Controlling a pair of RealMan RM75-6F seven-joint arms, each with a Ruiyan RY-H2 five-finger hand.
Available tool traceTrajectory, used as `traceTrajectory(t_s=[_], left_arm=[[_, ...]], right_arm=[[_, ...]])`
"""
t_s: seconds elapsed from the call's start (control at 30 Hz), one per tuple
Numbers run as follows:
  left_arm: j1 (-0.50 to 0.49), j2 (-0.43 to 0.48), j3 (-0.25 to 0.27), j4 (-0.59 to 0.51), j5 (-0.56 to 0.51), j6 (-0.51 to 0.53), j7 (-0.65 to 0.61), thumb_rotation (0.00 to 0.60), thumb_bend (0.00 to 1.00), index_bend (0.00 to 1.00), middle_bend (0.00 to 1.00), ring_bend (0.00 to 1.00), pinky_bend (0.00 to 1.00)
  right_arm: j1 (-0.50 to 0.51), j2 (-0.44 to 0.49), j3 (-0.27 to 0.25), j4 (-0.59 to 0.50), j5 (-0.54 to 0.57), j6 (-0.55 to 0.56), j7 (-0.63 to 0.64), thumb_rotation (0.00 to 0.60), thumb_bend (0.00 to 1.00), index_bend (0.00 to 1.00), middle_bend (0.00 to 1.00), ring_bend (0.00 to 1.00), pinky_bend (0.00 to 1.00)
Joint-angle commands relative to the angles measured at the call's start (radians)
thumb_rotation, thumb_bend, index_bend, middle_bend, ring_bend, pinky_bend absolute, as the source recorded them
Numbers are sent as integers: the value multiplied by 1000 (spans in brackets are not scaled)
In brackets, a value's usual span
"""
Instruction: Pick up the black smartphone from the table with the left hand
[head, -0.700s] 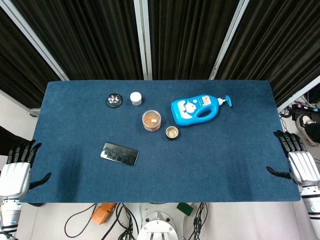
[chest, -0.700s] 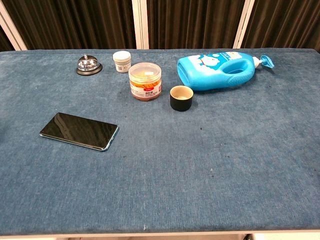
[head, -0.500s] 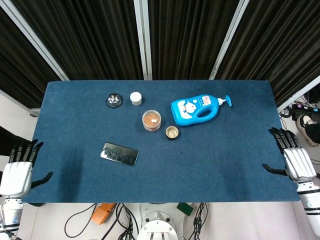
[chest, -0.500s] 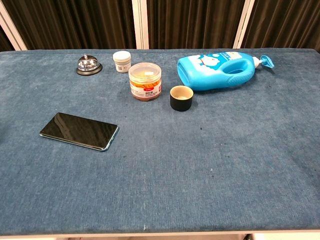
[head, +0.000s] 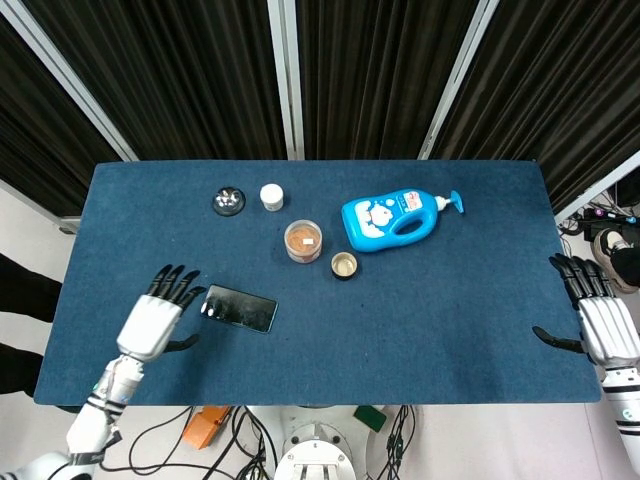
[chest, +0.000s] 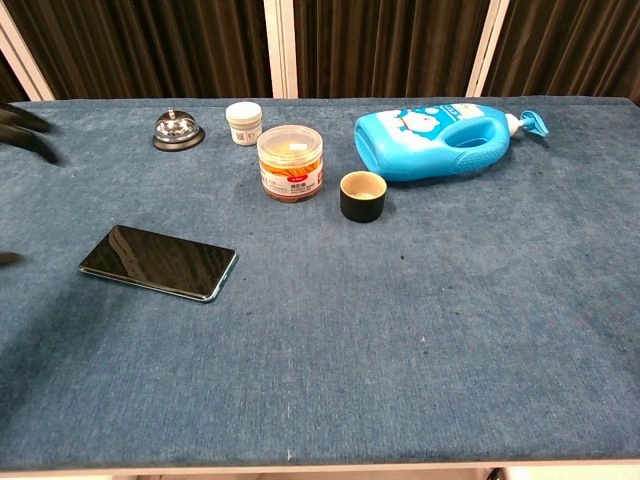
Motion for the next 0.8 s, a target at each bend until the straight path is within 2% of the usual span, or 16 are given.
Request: traceTrajectory(t_s=[0.03, 0.37, 0.8], left_arm=[[-83, -104, -36, 74, -48, -110, 79, 600, 158, 249, 85, 24, 1], [-122, -212, -51, 145, -157, -169, 153, 600, 194, 249, 81, 12, 1], [-151, -247, -47, 179, -234, -205, 164, 600, 216, 272, 81, 6, 1]], right_arm=[[-3, 0, 0, 3, 5, 1, 0, 600, 229, 30, 107, 0, 0], [-1, -3, 2, 14, 21, -9, 5, 600, 229, 30, 107, 0, 0], [-1, -6, 1, 16, 26, -13, 3, 600, 229, 31, 107, 0, 0]])
